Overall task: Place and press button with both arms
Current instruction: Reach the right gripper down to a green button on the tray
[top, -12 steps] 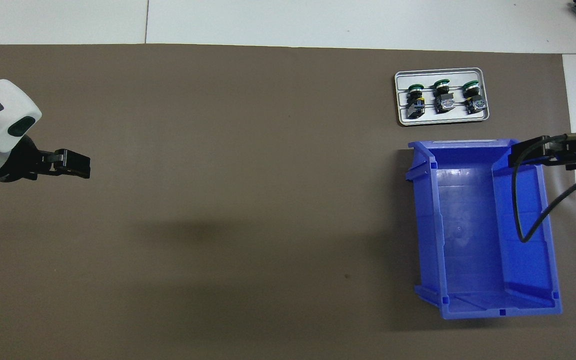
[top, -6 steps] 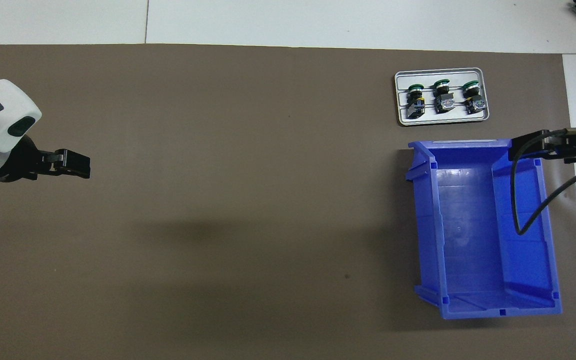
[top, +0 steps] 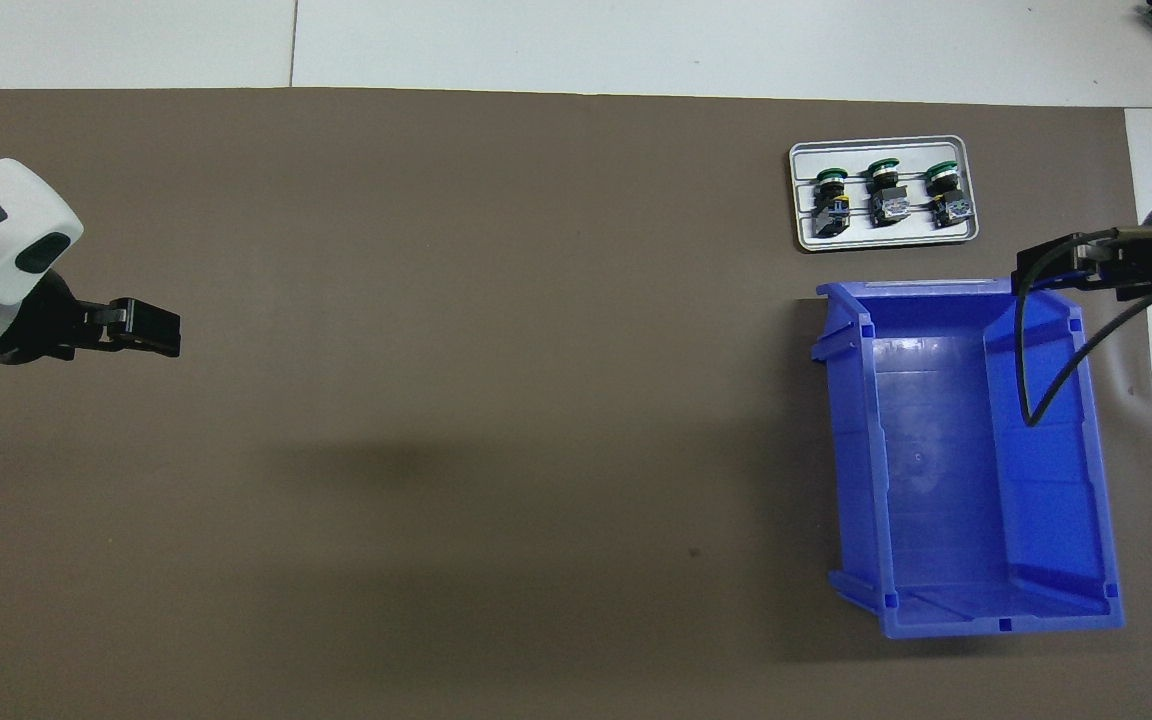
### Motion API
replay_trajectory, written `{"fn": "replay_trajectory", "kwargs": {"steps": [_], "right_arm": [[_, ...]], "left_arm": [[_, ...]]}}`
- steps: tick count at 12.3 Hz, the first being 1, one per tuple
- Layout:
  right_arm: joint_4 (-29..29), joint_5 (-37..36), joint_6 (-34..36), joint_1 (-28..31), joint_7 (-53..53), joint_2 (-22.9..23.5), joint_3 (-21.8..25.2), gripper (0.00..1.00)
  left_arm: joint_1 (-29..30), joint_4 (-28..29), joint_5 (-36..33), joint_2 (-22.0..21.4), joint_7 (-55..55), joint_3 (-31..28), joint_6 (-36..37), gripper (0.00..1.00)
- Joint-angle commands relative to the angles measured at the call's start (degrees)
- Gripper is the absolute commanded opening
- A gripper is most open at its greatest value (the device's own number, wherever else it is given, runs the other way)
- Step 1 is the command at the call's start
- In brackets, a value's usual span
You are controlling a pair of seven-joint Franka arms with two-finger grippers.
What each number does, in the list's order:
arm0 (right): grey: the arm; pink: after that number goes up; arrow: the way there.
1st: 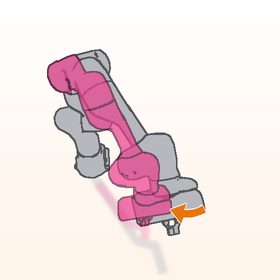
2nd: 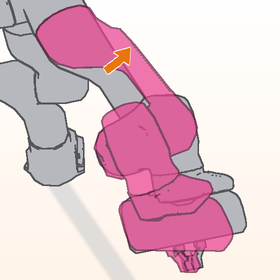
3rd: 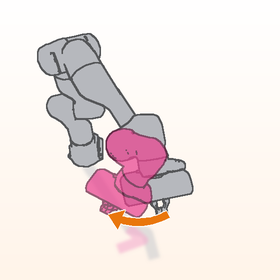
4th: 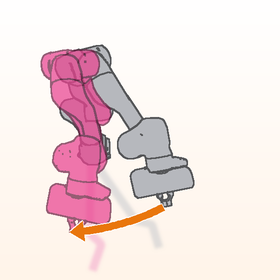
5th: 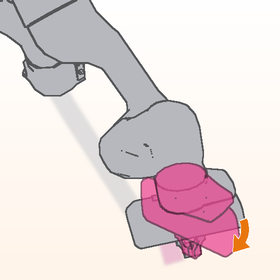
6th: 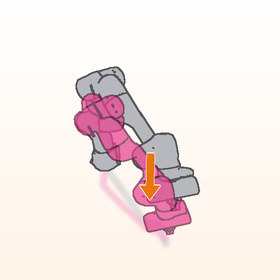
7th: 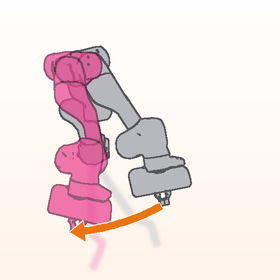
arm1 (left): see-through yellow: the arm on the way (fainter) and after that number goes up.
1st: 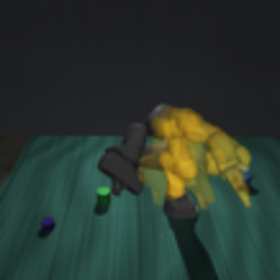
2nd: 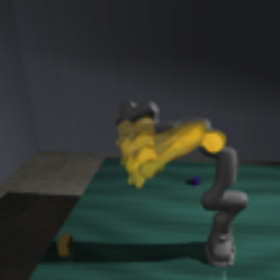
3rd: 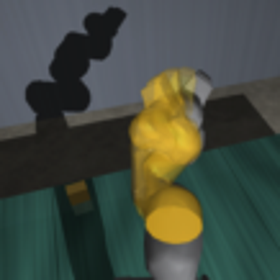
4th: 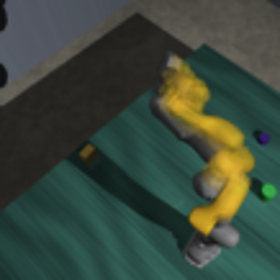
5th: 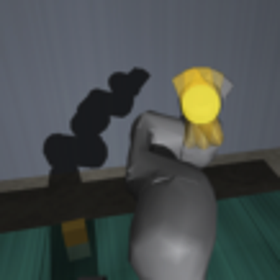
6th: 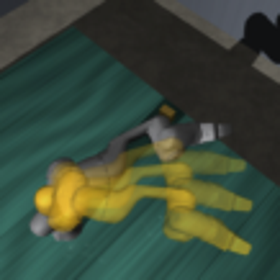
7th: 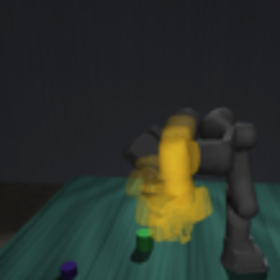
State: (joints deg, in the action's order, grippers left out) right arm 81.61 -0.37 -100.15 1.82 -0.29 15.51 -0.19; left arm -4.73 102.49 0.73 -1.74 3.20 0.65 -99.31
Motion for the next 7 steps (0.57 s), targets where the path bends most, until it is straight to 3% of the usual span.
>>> {"fn": "replay_trajectory", "kwargs": {"steps": [1, 3, 7], "right_arm": [[-12.5, -0.1, -1.3, 0.8, -1.7, 11.4, -0.9, 0.96], [-16.8, -0.1, -3.5, 0.7, -1.7, 17.1, -1.0, 0.96], [-17.9, -0.2, -10.9, 1.8, -3.7, 23.5, -2.7, 0.95]], "left_arm": [[0.7, 1.3, -1.0, -1.5, -0.3, 0.5, -0.3, 1.0], [0.7, 1.3, -1.0, -1.5, -0.3, 0.5, -0.3, 1.0], [0.7, 1.3, -1.0, -1.5, -0.3, 0.5, -0.2, 1.0]]}}
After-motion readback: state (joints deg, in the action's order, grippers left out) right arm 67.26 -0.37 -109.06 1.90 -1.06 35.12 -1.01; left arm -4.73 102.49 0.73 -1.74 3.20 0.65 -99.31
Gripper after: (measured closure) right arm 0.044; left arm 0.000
